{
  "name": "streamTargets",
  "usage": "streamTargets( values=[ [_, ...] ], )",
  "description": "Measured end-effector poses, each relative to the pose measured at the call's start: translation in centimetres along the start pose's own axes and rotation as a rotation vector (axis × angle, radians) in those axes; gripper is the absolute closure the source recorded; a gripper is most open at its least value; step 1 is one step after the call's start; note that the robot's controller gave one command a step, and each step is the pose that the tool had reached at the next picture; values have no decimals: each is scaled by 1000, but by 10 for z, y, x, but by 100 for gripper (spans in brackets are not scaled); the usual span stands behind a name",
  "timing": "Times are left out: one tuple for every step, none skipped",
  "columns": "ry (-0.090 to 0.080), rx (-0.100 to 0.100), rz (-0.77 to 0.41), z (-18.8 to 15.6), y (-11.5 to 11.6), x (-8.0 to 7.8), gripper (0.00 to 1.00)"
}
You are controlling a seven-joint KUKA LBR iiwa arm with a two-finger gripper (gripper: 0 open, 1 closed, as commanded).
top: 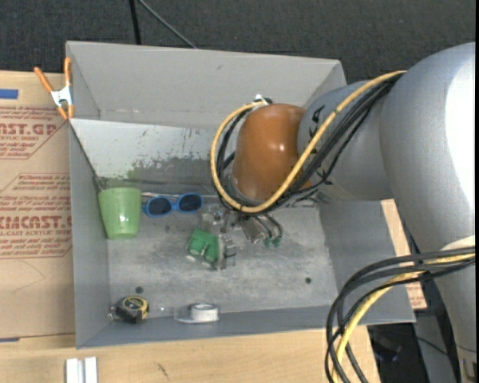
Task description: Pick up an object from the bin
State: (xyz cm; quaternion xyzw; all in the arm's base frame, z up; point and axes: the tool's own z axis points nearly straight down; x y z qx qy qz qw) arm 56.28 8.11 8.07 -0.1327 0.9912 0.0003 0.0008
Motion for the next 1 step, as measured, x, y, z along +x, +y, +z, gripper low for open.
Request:
streamTargets(
  values=[
    [-8, -2, 33, -131, 60, 14, 100]
  ],
)
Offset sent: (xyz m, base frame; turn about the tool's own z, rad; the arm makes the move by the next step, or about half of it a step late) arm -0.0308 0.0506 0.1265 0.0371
